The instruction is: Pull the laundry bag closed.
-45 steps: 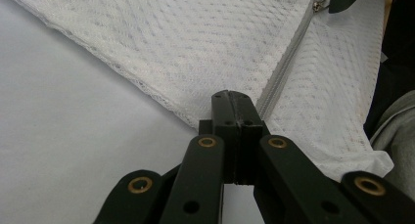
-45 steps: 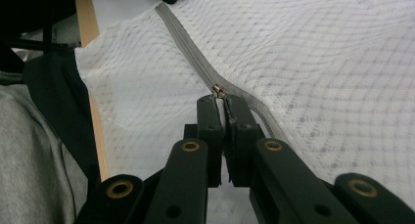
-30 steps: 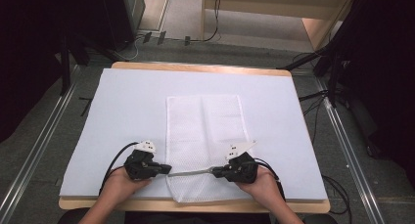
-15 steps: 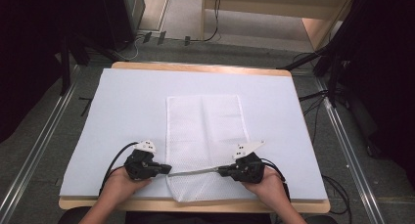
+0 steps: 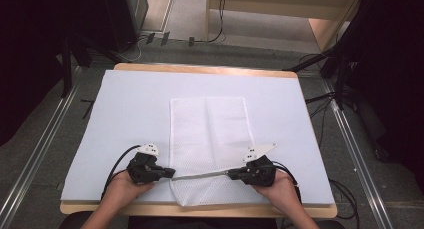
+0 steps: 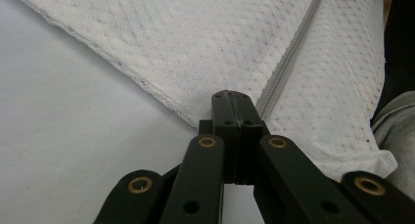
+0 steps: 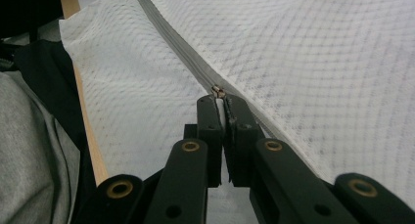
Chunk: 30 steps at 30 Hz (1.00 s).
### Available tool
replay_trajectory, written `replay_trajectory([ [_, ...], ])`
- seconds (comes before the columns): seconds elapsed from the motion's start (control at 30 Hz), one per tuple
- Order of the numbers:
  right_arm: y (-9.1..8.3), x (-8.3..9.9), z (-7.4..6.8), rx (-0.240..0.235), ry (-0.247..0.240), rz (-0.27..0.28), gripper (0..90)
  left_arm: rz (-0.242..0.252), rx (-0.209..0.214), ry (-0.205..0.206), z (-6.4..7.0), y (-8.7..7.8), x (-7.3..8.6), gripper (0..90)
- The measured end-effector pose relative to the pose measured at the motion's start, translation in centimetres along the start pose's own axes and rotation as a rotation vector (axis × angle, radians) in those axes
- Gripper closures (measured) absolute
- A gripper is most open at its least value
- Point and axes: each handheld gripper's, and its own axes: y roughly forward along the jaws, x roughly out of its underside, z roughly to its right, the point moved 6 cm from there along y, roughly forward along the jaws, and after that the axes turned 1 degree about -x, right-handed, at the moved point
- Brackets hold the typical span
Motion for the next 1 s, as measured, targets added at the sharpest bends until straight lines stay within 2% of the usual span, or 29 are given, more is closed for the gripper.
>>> replay_trajectory([
  [0.3, -0.3, 0.2, 0.2, -0.015, -0.011, 0.002, 88.6, 0.002, 0.009, -0.008, -0.1, 0.0, 0.0, 90.0],
  [0.63, -1.1, 0.7, 0.8, -0.020, 0.010, 0.005, 88.6, 0.000, 0.008, -0.006, 0.0, 0.0, 0.0, 90.0],
  [0.87, -1.7, 1.1, 1.3, -0.013, -0.024, 0.007, 88.6, -0.002, 0.006, -0.007, 0.0, 0.0, 0.0, 90.0],
  [1.0, -2.2, 1.5, 1.6, -0.007, -0.008, 0.010, 88.6, 0.002, 0.009, -0.014, -0.1, 0.0, 0.0, 90.0],
])
